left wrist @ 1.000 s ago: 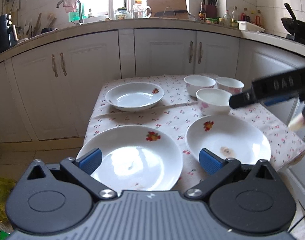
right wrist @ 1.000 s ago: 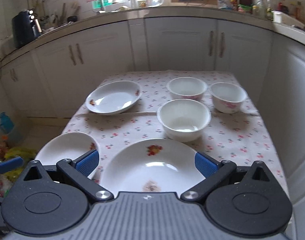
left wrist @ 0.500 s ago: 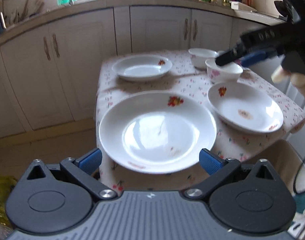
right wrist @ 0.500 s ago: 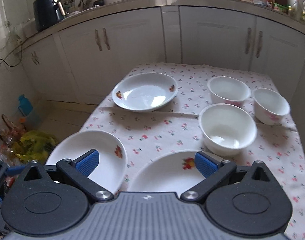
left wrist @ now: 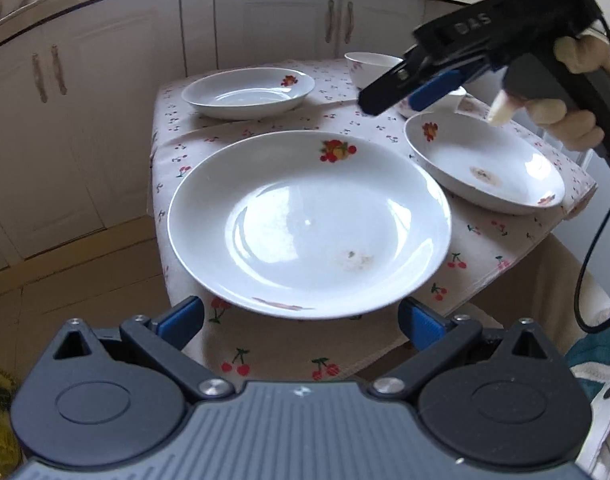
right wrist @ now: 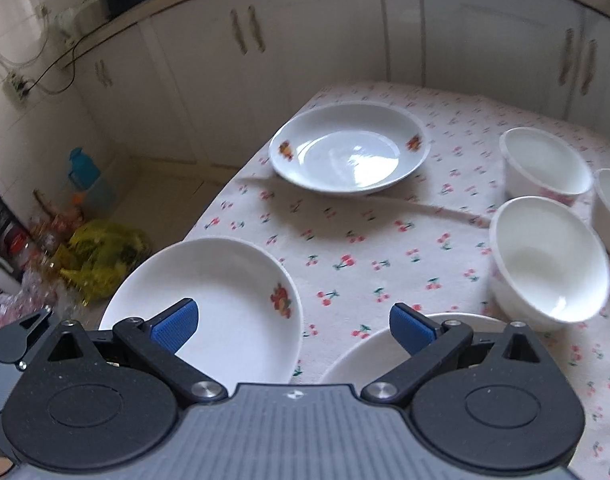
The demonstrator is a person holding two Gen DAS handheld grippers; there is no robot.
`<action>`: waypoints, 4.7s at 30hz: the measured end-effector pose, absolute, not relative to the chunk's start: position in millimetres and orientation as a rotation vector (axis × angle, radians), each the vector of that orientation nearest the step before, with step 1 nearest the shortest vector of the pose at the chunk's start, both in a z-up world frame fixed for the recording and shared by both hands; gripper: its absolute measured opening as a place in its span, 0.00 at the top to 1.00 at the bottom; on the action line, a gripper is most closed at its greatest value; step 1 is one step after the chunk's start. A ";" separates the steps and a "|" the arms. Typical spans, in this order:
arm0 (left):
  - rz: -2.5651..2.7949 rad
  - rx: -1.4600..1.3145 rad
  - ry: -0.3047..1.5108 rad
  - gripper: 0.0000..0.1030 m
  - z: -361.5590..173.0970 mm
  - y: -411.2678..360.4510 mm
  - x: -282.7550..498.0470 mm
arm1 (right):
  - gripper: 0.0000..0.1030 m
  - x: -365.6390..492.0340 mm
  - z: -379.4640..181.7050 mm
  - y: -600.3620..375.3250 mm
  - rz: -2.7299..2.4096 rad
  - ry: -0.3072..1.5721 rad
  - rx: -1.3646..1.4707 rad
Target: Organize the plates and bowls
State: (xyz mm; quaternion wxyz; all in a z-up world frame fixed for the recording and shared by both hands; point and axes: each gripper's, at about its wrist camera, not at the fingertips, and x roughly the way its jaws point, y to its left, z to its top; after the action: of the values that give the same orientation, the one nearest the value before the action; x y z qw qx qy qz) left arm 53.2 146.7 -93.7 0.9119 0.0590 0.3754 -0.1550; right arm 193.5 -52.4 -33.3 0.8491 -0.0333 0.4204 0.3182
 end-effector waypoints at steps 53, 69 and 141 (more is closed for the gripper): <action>-0.481 0.248 0.734 0.01 -95.7 141.3 131.9 | 0.47 276.7 -63.9 -25.3 0.769 0.961 -0.098; -0.500 0.251 0.731 0.01 -97.1 142.7 144.4 | 0.46 283.1 -70.2 -29.1 0.730 0.980 -0.082; -0.554 0.372 0.704 0.00 -110.0 -24.1 82.3 | 0.01 147.4 -76.4 -230.7 0.464 0.867 0.085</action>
State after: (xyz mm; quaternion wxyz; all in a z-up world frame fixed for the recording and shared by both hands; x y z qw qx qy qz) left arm 82.3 -24.1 -110.0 0.8846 0.1790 0.3383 -0.2664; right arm 147.4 -230.7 -76.4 0.8805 0.0410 0.4163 0.2228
